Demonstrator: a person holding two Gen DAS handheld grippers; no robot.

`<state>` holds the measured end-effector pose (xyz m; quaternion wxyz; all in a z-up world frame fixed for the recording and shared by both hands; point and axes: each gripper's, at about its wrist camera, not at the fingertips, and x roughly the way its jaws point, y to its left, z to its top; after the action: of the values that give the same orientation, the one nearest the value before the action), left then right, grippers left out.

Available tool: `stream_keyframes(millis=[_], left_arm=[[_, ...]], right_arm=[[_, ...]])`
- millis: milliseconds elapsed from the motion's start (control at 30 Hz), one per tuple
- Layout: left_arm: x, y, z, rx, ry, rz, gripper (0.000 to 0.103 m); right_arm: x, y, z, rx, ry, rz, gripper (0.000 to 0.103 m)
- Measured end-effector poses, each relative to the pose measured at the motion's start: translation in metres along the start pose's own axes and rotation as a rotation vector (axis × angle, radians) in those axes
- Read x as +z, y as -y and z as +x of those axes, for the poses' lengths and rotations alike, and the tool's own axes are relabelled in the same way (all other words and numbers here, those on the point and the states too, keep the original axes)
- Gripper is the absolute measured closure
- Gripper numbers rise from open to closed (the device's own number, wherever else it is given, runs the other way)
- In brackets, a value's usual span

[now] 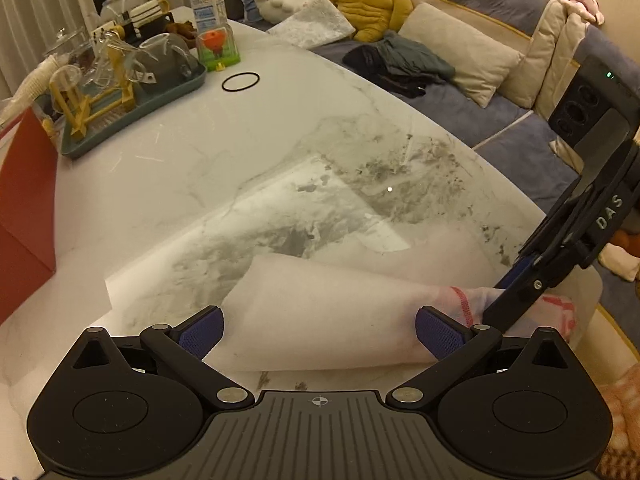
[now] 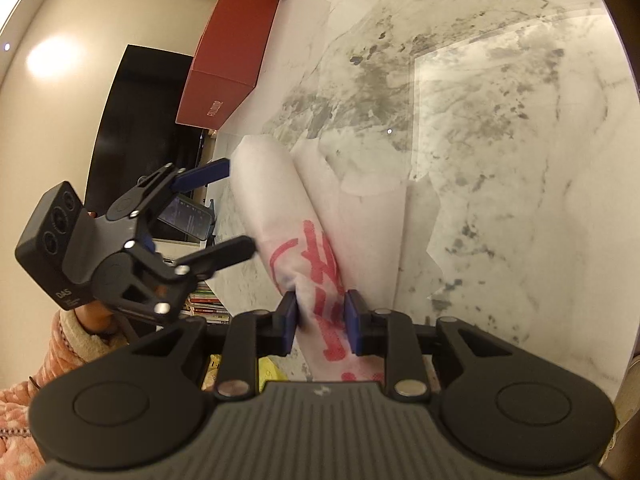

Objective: Fold shopping bag

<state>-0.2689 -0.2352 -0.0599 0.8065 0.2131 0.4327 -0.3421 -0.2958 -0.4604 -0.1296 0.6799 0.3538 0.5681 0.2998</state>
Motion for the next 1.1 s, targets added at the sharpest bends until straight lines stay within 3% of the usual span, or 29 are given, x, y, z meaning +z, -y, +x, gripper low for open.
stream_keyframes(millis=[200,300,400,500,567,633,667,700,733,800,1033,1100], left_arm=[[0.014,0.012,0.028,0.042,-0.039,0.004,0.000],[0.017,0.017,0.037,0.055,-0.046,0.009,0.000],[0.015,0.017,0.043,0.043,-0.059,-0.006,0.000],[0.012,0.011,0.047,0.009,-0.060,-0.056,0.000],[0.009,0.011,0.046,0.008,-0.047,-0.054,0.000],[0.006,0.011,0.046,0.011,-0.031,-0.058,0.000],[0.005,0.010,0.045,0.014,-0.025,-0.064,0.000],[0.004,0.009,0.045,0.015,-0.020,-0.068,0.000],[0.003,0.009,0.044,0.015,-0.018,-0.072,0.000],[0.003,0.008,0.044,0.017,-0.016,-0.078,0.000],[0.001,0.006,0.042,0.038,-0.041,-0.113,0.000],[0.000,0.004,0.040,0.043,-0.059,-0.126,0.000]], right_arm=[[0.001,-0.010,-0.004,-0.061,-0.004,-0.044,0.081],[0.002,-0.033,-0.002,-0.166,0.013,-0.149,0.076],[-0.012,-0.083,-0.005,-0.433,0.078,-0.450,0.059],[-0.051,-0.135,0.002,-0.654,0.134,-0.894,0.061],[-0.077,-0.150,0.014,-0.676,0.105,-1.109,0.062],[-0.092,-0.156,0.031,-0.672,0.090,-1.204,0.060],[-0.095,-0.157,0.038,-0.675,0.092,-1.224,0.048],[-0.098,-0.157,0.043,-0.685,0.091,-1.240,0.045],[-0.100,-0.154,0.046,-0.703,0.079,-1.250,0.046],[-0.098,-0.146,0.051,-0.726,0.000,-1.241,0.071],[-0.111,-0.135,0.062,-0.796,-0.027,-1.395,0.074],[-0.104,-0.132,0.059,-0.757,-0.036,-1.318,0.079]])
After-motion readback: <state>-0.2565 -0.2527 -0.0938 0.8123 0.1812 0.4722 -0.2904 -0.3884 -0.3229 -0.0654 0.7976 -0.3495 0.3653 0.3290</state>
